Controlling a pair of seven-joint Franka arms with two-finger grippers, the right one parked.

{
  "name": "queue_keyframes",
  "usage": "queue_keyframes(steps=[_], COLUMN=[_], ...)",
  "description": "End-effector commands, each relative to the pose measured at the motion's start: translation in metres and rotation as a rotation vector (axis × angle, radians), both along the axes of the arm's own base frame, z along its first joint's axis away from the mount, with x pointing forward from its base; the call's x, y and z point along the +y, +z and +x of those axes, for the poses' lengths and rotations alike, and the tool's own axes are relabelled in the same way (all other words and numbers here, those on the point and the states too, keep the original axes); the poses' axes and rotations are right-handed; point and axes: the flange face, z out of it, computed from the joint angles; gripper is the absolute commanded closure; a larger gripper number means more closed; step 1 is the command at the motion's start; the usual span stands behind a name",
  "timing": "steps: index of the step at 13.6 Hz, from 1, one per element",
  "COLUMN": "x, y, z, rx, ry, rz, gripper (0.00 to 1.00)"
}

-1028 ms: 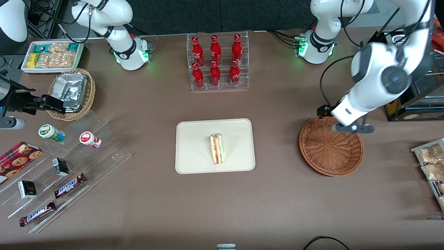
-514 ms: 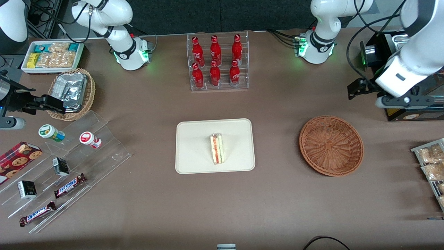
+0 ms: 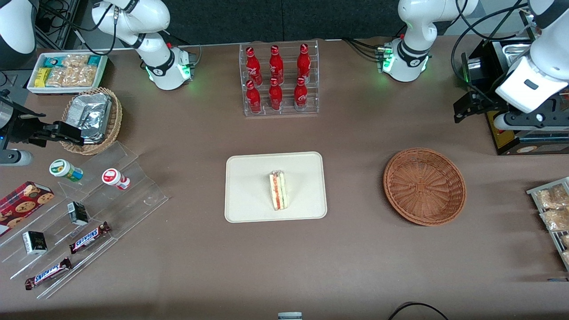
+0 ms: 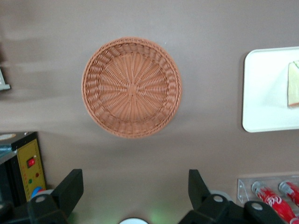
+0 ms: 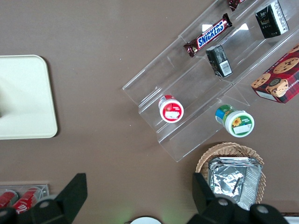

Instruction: Place sandwich from basket to tray

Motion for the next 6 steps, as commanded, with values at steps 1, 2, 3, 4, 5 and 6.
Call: queue_keyframes(steps=[1, 2, 3, 4, 5, 6], x=[-0.0023, -0.0017, -0.0002, 0.0, 0.0012, 0.0009], y=[0.0095, 0.0102, 0.0118, 0.0131, 0.0151, 0.0151], z=[0.0029, 0.0024, 0.0023, 0.0034, 0.0041, 0.004], rx=[0.009, 0.009, 0.005, 0.001, -0.004, -0.005], ry=[-0.008, -0.013, -0.016, -0.018, -0.017, -0.018], rz=[0.006, 0.004, 0.004, 0.004, 0.014, 0.025], gripper=[0.0, 0.01, 0.0, 0.01, 0.0, 0.0])
